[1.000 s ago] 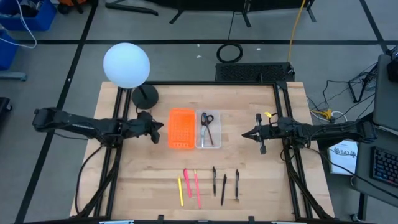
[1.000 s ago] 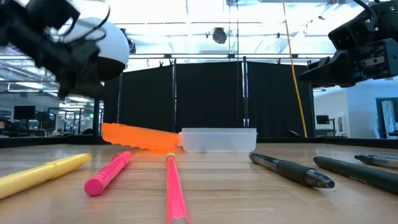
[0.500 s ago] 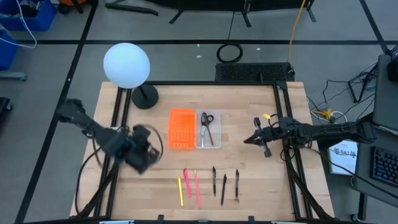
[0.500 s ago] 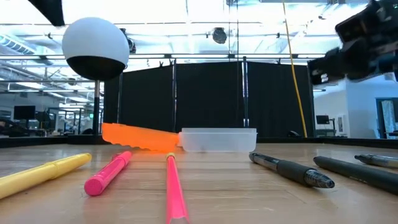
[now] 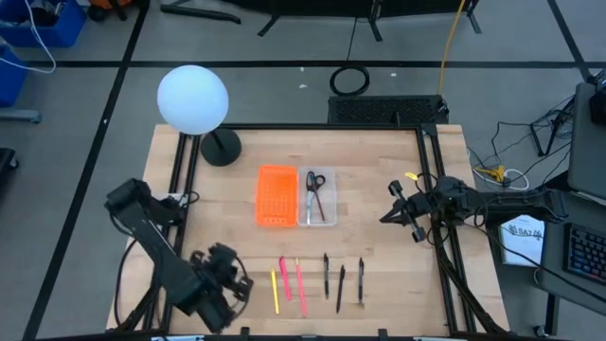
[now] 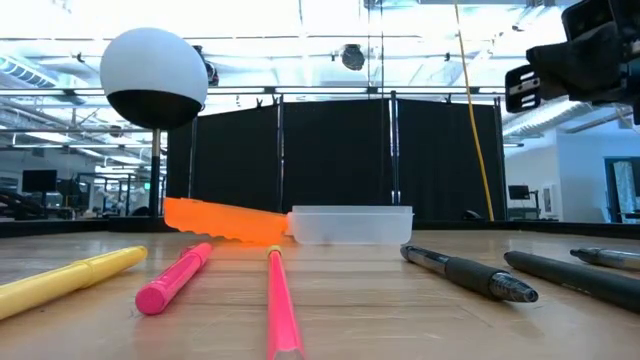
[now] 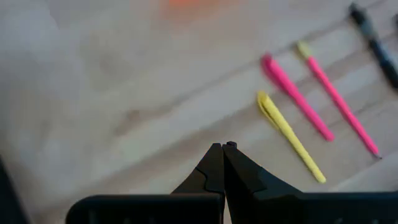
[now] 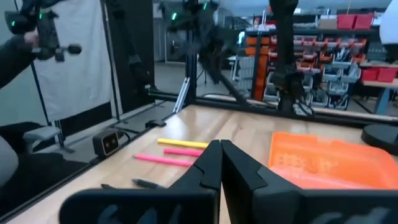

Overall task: Pick & place school supplies into a supply box
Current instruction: Put the yellow pen into the orange supply box

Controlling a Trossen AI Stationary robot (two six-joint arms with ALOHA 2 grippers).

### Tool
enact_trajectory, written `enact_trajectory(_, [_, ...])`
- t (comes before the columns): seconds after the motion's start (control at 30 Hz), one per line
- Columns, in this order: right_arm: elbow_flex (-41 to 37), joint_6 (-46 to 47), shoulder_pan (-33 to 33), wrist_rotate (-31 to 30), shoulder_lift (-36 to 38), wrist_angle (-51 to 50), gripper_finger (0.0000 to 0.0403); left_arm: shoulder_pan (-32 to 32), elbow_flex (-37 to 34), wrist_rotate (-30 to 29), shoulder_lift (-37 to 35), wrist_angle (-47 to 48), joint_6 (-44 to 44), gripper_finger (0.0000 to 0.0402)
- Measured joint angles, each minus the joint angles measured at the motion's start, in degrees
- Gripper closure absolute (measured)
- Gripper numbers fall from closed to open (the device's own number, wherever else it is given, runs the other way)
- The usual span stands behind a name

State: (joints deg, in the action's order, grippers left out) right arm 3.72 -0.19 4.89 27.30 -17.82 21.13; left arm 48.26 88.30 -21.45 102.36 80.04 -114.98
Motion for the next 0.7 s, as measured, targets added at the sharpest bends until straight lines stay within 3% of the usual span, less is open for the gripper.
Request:
enact_trajectory(0.2, [-0.34, 1.01, 0.00, -0.02, 0.05, 1.32, 0.0403, -2.33, -0.01, 5.77, 6.84, -13.02, -1.09, 0.0387])
enact_trajectory(0.4, [-0.41, 2.88, -0.06, 0.00, 0.02, 0.37, 0.0403, -5.52, -0.01, 6.56, 12.34, -21.68, -0.06, 0.0367])
enact_trajectory(0.7, [-0.52, 5.47, -0.09, 0.03, 0.04, -1.19, 0.0403, -11.12, -0.01, 15.96, 16.06, -34.27, 5.88, 0.0244])
